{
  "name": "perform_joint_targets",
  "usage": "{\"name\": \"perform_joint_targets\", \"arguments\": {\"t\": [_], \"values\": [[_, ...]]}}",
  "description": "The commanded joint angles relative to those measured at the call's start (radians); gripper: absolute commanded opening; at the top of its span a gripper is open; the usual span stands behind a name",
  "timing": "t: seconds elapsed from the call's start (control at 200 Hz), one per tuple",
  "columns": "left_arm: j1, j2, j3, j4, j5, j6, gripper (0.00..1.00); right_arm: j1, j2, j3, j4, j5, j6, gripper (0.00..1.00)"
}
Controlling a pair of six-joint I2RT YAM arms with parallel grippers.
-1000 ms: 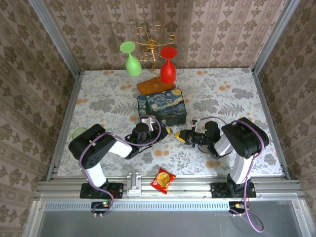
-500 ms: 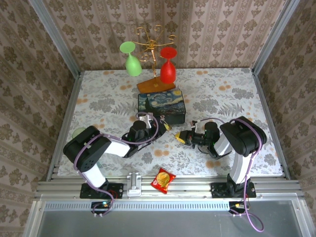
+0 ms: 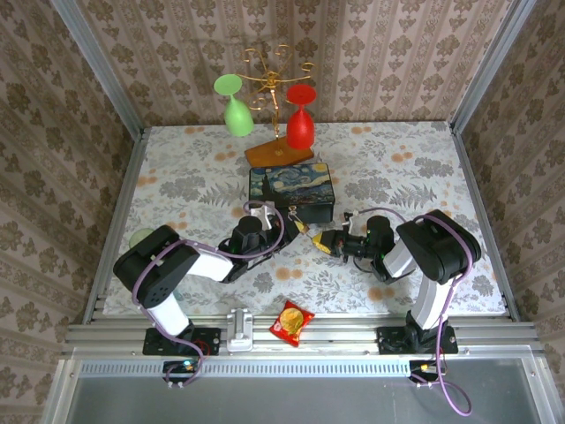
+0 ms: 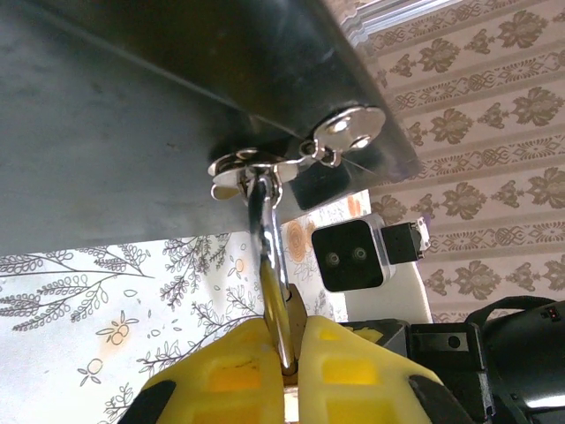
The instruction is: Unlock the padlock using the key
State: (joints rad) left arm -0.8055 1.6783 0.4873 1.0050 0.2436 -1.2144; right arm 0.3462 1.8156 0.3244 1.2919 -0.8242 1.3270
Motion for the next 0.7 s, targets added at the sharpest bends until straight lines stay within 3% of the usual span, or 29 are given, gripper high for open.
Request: {"name": "perform_joint_targets", "arguments": {"t": [0.0,0.335,0.695], "values": [[-0.008,0.015,0.0,0.129,0.011,-0.017,0.0,-0.008,-0.034,0.02,0.025,-0.018,0.014,0.0],[-0.011,0.049,-0.002,0.194,0.027,-0.046,0.0,-0.024,-0.027,0.016,0.024,-0.018,0.021,0.0],[-0.072,0.104,0.006,0.277,0.007,-0.099,0.0,-0.036,-0.013,0.039,0.027,-0.01,0.037,0.0]]}}
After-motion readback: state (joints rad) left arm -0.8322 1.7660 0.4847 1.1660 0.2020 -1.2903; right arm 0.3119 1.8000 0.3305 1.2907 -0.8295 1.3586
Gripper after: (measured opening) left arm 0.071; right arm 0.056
